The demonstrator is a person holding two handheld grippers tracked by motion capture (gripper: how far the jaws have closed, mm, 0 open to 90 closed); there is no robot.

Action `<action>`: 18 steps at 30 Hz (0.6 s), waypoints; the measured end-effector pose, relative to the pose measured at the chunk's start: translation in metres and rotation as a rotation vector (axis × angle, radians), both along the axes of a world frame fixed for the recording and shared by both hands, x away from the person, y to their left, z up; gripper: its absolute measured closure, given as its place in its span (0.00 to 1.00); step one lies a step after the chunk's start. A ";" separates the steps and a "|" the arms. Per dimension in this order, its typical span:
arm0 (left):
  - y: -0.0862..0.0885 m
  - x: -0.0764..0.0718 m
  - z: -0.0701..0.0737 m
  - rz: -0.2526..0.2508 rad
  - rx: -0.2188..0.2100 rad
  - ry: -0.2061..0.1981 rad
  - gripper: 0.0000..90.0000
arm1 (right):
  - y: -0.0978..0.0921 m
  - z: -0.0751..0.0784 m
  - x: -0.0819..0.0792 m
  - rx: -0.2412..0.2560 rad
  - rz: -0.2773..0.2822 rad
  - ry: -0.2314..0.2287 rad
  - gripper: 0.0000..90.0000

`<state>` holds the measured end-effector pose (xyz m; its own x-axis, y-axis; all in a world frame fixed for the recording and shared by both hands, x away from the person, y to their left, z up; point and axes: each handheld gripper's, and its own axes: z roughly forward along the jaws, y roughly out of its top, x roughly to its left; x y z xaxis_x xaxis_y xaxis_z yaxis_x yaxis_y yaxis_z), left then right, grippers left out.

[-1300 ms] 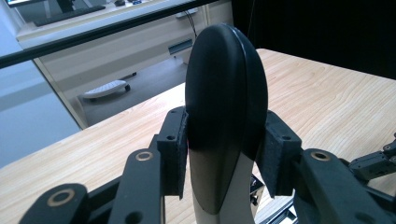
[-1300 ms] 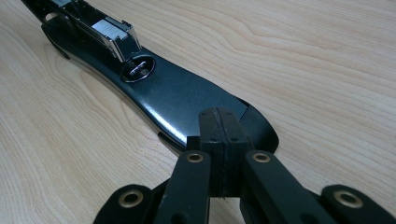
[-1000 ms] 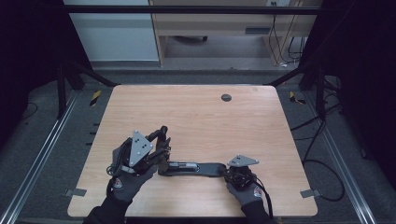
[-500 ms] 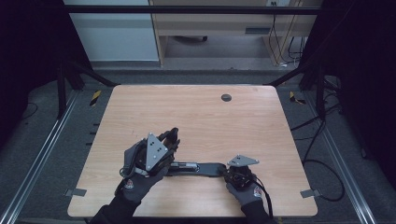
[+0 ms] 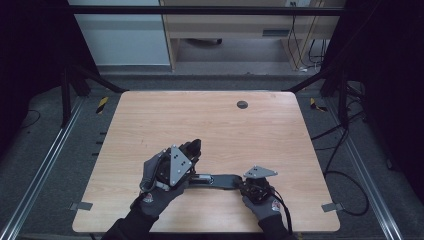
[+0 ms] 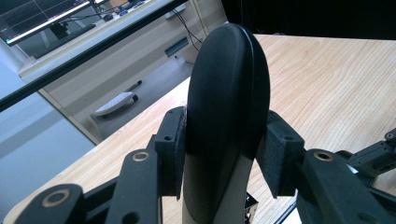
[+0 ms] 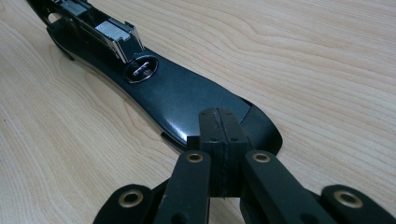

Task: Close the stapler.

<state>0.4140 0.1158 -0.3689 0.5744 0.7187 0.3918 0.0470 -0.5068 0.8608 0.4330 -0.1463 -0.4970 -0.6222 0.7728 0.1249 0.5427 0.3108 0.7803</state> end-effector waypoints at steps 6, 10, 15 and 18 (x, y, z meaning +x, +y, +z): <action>-0.010 0.000 -0.004 -0.018 0.033 -0.009 0.61 | -0.001 0.000 0.001 0.009 0.001 0.005 1.00; -0.018 0.000 -0.007 -0.026 0.057 -0.014 0.61 | -0.001 0.000 0.001 0.009 0.001 0.008 1.00; -0.025 0.000 -0.011 -0.034 0.083 -0.022 0.60 | -0.001 0.000 0.000 0.007 0.004 0.006 1.00; -0.029 0.000 -0.013 -0.040 0.095 -0.026 0.60 | -0.001 0.000 0.000 0.008 0.003 0.005 1.00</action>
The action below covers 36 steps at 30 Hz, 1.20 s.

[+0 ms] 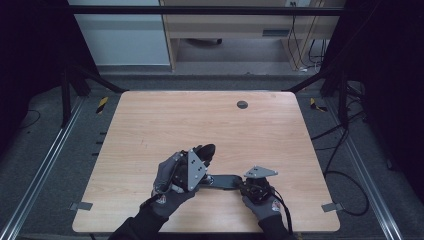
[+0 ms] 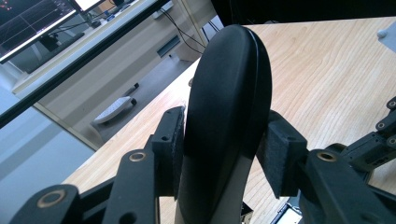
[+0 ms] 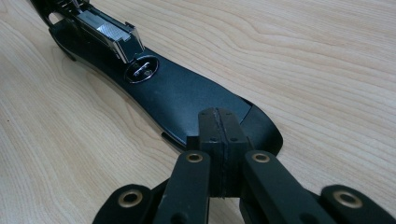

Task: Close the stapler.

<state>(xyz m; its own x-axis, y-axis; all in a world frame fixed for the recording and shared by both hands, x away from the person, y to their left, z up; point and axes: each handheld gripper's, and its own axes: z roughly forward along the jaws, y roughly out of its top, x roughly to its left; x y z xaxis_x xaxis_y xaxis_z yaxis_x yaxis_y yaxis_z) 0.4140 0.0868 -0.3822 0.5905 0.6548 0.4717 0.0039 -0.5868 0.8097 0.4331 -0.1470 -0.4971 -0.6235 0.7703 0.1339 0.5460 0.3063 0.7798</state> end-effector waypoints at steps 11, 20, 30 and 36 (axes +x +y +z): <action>-0.010 0.000 -0.007 -0.017 0.032 -0.006 0.59 | 0.000 0.000 -0.001 0.003 -0.003 -0.001 1.00; -0.024 0.002 -0.018 -0.053 0.077 -0.004 0.57 | 0.000 0.000 -0.001 0.015 -0.004 0.007 1.00; -0.033 0.003 -0.026 -0.077 0.124 -0.006 0.56 | 0.000 -0.001 -0.001 0.011 -0.003 -0.003 1.00; -0.036 0.003 -0.029 -0.085 0.141 -0.005 0.56 | -0.001 -0.001 -0.001 0.012 -0.002 -0.007 1.00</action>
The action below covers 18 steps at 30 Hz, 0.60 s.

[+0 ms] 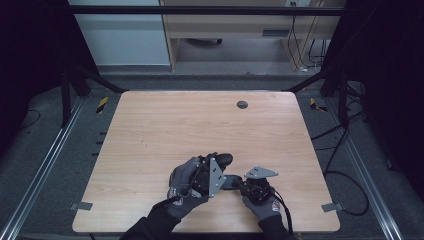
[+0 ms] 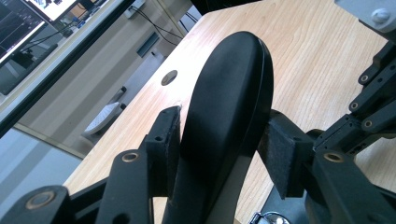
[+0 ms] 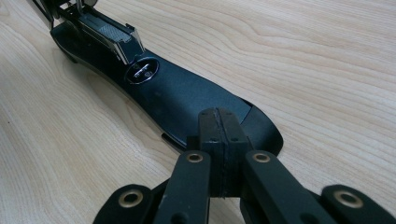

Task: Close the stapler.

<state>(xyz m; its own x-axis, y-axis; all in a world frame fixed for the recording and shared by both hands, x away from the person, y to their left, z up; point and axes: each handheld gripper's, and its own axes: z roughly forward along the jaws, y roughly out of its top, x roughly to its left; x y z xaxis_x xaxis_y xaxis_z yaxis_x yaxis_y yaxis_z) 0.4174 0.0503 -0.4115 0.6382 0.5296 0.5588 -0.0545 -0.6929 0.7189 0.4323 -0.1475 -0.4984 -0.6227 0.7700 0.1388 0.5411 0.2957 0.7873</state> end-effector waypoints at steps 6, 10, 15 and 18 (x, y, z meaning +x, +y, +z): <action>-0.005 0.000 -0.008 -0.021 0.017 -0.002 0.55 | 0.000 0.000 0.000 0.001 0.000 0.001 1.00; -0.008 0.001 -0.011 -0.032 0.032 -0.002 0.54 | 0.000 0.000 0.000 -0.001 0.000 -0.001 1.00; -0.009 0.002 -0.015 -0.045 0.032 0.004 0.54 | 0.000 0.000 0.000 -0.001 -0.002 -0.004 1.00; -0.010 0.003 -0.018 -0.050 0.041 0.011 0.53 | 0.000 0.000 -0.001 -0.002 -0.002 -0.005 1.00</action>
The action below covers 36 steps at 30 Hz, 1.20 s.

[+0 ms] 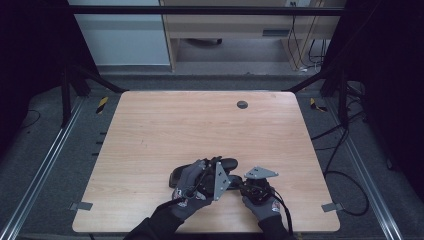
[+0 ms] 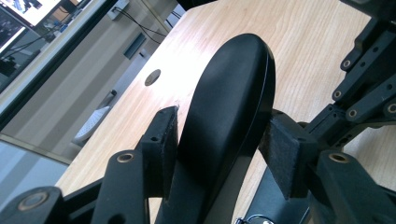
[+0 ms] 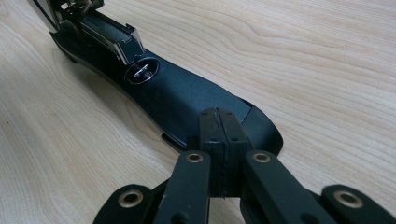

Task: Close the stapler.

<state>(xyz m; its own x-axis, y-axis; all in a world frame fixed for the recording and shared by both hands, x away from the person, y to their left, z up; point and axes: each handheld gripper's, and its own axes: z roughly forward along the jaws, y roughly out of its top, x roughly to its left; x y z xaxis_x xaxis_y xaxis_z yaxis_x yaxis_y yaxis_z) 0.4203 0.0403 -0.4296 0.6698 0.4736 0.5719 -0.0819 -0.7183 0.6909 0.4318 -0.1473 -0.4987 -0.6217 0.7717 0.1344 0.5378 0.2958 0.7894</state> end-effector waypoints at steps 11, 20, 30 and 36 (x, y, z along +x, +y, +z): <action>-0.005 0.001 -0.008 -0.020 0.031 0.003 0.52 | 0.000 0.000 -0.001 -0.008 0.001 -0.011 1.00; -0.008 0.001 -0.014 -0.037 0.061 0.008 0.52 | -0.004 0.003 -0.002 -0.012 -0.003 -0.023 1.00; -0.011 0.002 -0.023 -0.068 0.082 0.029 0.49 | -0.021 0.007 0.000 0.002 -0.065 -0.028 0.96; -0.005 0.002 -0.019 -0.087 0.005 0.072 0.43 | -0.025 0.007 0.001 0.002 -0.081 -0.032 0.95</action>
